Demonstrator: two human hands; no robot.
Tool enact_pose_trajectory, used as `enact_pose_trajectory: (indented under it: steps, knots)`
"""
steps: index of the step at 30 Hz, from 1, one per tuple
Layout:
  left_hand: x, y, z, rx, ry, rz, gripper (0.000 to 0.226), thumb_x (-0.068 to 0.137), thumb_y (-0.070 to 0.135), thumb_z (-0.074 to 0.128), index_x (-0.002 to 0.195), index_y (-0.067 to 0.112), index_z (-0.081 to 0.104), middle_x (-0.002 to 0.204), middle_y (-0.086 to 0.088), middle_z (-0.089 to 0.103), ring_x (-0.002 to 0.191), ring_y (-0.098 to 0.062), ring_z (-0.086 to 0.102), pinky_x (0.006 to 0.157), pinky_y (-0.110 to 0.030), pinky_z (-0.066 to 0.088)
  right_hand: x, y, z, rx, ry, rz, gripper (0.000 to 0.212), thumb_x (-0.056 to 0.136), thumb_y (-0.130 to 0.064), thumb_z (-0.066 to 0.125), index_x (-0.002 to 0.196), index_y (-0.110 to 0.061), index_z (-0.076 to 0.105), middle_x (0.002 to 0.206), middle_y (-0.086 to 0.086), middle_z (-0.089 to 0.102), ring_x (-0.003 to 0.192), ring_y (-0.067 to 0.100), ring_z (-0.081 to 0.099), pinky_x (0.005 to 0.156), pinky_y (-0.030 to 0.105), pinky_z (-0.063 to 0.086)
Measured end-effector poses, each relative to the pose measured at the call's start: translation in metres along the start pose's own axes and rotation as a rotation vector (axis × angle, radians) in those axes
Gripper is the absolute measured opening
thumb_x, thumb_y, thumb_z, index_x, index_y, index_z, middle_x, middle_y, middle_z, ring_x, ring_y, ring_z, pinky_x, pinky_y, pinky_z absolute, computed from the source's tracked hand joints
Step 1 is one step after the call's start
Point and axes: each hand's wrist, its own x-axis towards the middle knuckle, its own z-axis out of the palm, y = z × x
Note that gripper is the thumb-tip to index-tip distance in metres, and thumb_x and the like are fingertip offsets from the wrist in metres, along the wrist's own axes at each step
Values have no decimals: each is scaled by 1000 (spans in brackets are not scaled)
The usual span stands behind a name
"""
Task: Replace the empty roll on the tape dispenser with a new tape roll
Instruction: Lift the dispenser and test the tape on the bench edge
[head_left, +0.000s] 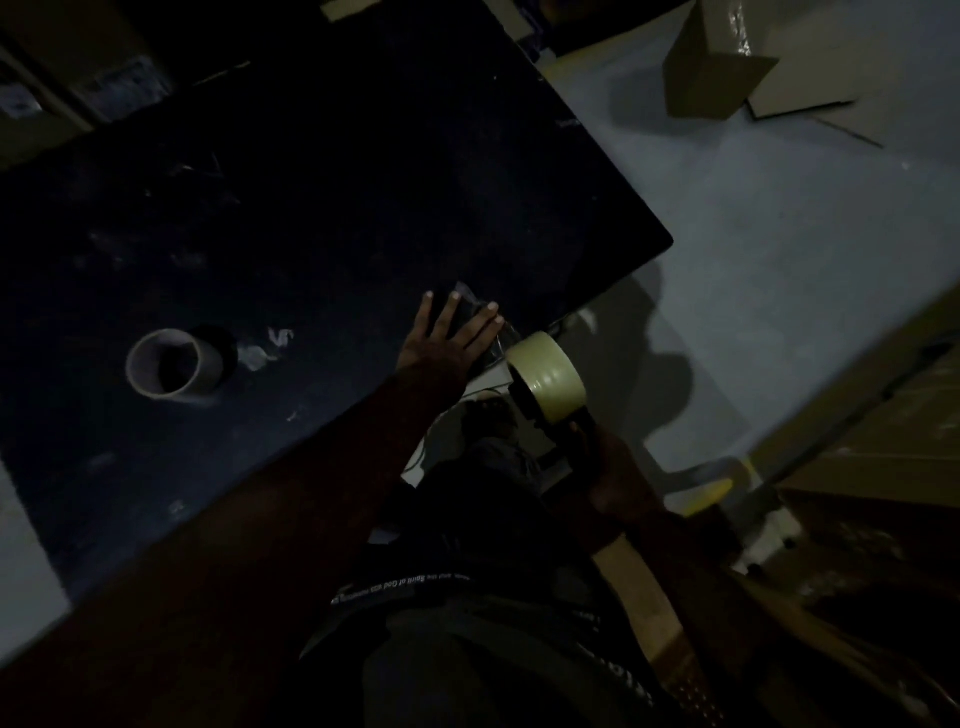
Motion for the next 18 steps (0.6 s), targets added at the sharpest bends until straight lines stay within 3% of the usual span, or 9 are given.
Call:
enact_pose_trajectory:
  steps: [3,6,7,9,11,13,14,17,18]
  knots:
    - [0,0,2,16,4,11,83,105,34,38,161,26,-23,169,4,-29,158,-42,-13,123,-69,-4,-7,-4,-4,2,-42,-44,71,99,-66,45,139,-9,59,132,20,67,124,37,64,107,58,51]
    - [1,0,2,19,0,7,83,105,33,37,160,27,-25,169,4,-30,158,-41,-14,123,-69,-3,-4,-10,-12,-15,-84,-27,47,96,-72,44,139,-54,51,137,-13,63,125,12,62,111,39,52]
    - [1,0,3,16,-5,9,82,106,35,37,160,27,-24,169,5,-30,158,-41,-14,123,-68,-3,-1,-7,-16,-42,-96,-30,47,95,-72,46,139,-55,52,135,-16,63,123,9,63,108,37,53]
    - [2,0,4,7,1,19,79,107,36,34,161,28,-23,169,6,-29,158,-41,-15,124,-68,-4,6,12,-15,-43,-79,-6,69,97,-71,44,151,-30,50,144,3,63,131,25,62,109,48,52]
    - [2,-1,5,3,6,21,79,106,34,34,160,28,-23,169,6,-29,158,-41,-15,124,-67,-4,8,14,-15,-37,-115,36,60,101,-60,47,156,-36,40,148,20,58,136,40,57,110,55,49]
    - [2,-1,7,4,16,11,81,106,32,36,160,28,-24,169,6,-30,158,-41,-15,124,-67,-4,6,22,-13,-66,-160,213,48,101,-30,62,143,-49,48,147,19,59,135,39,58,112,50,48]
    - [2,0,8,3,20,7,82,105,29,37,160,28,-25,168,6,-31,158,-41,-15,123,-67,-3,-1,14,-13,-109,-181,307,45,99,-22,62,139,-42,55,143,15,62,131,36,60,111,48,49]
    - [2,1,10,-6,19,-5,86,103,22,38,159,27,-26,168,5,-33,158,-42,-16,123,-68,-2,-19,17,0,-170,-113,267,17,101,-39,55,110,-28,64,116,1,68,106,21,65,98,41,52]
    - [2,1,9,-5,3,2,86,103,22,38,159,27,-27,168,4,-33,157,-42,-16,123,-69,-2,-24,26,5,-139,-50,219,23,105,-36,51,102,-19,67,108,6,69,100,22,65,92,35,48]
